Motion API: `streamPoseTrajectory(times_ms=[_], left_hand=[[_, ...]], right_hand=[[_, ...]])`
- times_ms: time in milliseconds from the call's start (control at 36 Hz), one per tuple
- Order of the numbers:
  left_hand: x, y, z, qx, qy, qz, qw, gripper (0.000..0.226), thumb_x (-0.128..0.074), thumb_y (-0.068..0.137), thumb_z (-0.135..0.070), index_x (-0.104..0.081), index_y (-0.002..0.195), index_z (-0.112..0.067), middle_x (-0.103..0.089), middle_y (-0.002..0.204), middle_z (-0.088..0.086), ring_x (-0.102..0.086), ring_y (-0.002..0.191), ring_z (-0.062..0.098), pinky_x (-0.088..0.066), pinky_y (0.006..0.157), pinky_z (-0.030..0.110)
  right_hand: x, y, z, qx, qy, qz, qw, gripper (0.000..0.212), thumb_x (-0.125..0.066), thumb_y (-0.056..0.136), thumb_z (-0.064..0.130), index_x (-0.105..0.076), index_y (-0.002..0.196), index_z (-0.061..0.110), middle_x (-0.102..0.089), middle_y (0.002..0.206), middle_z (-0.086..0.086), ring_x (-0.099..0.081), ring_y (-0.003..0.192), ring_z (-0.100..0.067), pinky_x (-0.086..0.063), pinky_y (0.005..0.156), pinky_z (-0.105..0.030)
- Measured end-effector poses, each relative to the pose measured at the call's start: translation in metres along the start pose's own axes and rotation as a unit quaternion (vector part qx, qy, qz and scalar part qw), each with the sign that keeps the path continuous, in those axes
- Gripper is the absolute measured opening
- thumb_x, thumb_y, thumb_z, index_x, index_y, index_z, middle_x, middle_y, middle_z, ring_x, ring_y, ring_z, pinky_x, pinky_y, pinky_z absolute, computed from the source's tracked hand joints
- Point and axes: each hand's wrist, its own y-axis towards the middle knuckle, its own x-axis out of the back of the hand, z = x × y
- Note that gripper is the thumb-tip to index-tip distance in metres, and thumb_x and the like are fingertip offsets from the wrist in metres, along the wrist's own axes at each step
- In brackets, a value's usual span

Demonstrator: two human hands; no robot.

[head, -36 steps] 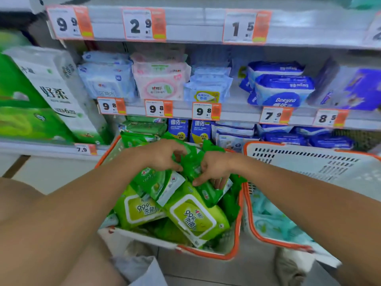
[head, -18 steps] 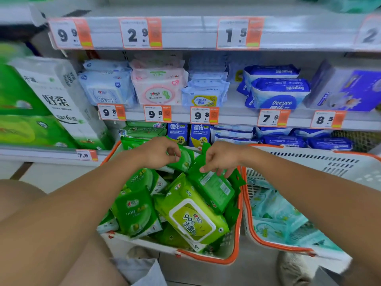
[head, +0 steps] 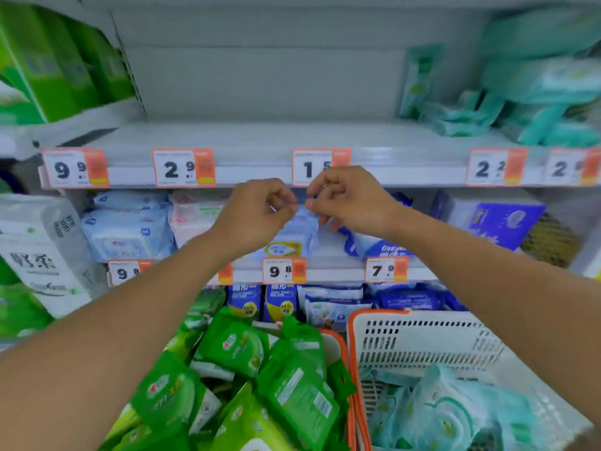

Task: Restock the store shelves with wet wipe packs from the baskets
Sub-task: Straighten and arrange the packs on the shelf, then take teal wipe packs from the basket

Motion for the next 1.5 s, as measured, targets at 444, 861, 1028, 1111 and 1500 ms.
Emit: streamPoseTrajectory(times_ms=[444, 861, 1028, 1111, 1500], left_hand=[[-0.122, 0.24, -0.117, 0.001, 0.362, 0.293, 0.885, 0.071, -0.039, 0.098, -0.062, -0.027, 0.156, -0.023, -0.026, 0.162, 0.001, -0.026, 0.148, 0.023, -0.02, 0.121, 0.035], [-0.14, 0.308, -0.103, 0.051, 0.319, 0.22, 0.92, 0.128, -0.074, 0.048, -0.083, -0.02, 0.151, -0.03, -0.048, 0.146, -0.001, -0.05, 0.128, 0.023, -0.042, 0.108, 0.036], [-0.142, 0.311, -0.104, 0.034, 0.296, 0.163, 0.941, 0.138, -0.081, 0.037, -0.08, -0.008, 0.15, -0.048, -0.03, 0.138, 0.003, -0.049, 0.119, 0.029, -0.059, 0.081, 0.041], [-0.134, 0.314, -0.092, -0.052, 0.366, 0.119, 0.921, 0.071, -0.063, 0.04, -0.091, -0.056, 0.095, -0.045, -0.05, 0.128, -0.003, -0.045, 0.128, 0.023, -0.049, 0.094, 0.036], [-0.081, 0.312, -0.073, 0.139, -0.002, 0.072, 0.988, 0.046, -0.081, 0.073, -0.051, -0.07, 0.107, -0.022, -0.076, 0.096, -0.002, -0.074, 0.084, 0.019, -0.058, 0.074, 0.031]], right_hand=[[0.232, 0.1, -0.1, -0.223, -0.323, -0.195, 0.899, 0.098, -0.081, 0.072, 0.052, -0.035, 0.148, 0.012, -0.038, 0.151, -0.017, -0.036, 0.141, -0.031, -0.036, 0.112, -0.036], [0.305, 0.177, -0.153, -0.234, -0.184, 0.017, 0.954, 0.065, -0.081, 0.058, 0.035, -0.065, 0.12, 0.029, -0.068, 0.122, -0.007, -0.066, 0.11, -0.03, -0.054, 0.098, -0.05], [0.294, 0.16, -0.133, -0.135, -0.027, 0.171, 0.976, 0.059, -0.072, 0.069, 0.009, -0.064, 0.126, 0.02, -0.07, 0.124, -0.008, -0.067, 0.112, -0.025, -0.052, 0.095, -0.038], [0.296, 0.163, -0.134, -0.138, 0.03, 0.148, 0.979, 0.057, -0.068, 0.069, 0.01, -0.066, 0.126, 0.014, -0.072, 0.119, -0.01, -0.069, 0.103, -0.025, -0.055, 0.086, -0.031], [0.278, 0.216, -0.127, -0.235, 0.317, -0.15, 0.907, 0.082, -0.059, 0.081, 0.074, -0.053, 0.134, 0.012, -0.05, 0.138, -0.018, -0.057, 0.118, -0.04, -0.056, 0.092, -0.048]])
